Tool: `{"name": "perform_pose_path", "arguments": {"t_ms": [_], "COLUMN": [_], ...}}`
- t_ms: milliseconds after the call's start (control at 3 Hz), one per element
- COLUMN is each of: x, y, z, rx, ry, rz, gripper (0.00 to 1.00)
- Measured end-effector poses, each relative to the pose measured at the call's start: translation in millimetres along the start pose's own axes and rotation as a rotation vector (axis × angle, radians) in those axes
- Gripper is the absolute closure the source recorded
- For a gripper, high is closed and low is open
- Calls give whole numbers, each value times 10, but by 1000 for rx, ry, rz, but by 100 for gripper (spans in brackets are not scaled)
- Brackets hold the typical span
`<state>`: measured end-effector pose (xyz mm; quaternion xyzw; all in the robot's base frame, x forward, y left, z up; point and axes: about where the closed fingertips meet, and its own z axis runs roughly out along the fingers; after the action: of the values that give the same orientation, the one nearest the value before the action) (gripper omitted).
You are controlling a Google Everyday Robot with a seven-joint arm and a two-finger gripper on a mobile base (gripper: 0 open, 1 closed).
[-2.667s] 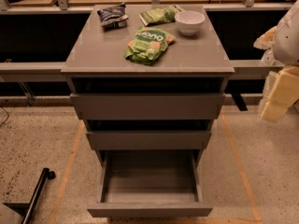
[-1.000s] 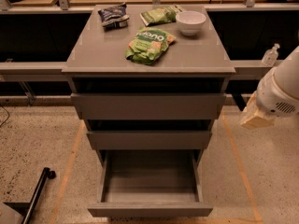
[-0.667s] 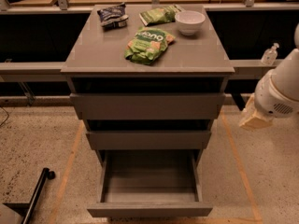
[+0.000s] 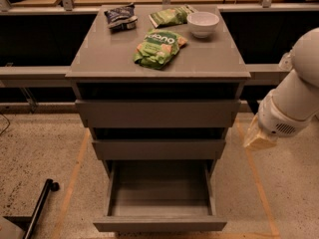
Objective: Close bottom drawer
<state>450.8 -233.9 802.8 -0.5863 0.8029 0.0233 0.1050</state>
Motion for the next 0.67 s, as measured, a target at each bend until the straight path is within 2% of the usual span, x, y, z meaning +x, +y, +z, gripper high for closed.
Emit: {"name": "perform_pose_path", "arguments": {"t_ms": [667], "x": [301], "y": [202], "z": [974], "rx": [-149], "ry": [4], "rz": [78], "gripper": [100]}}
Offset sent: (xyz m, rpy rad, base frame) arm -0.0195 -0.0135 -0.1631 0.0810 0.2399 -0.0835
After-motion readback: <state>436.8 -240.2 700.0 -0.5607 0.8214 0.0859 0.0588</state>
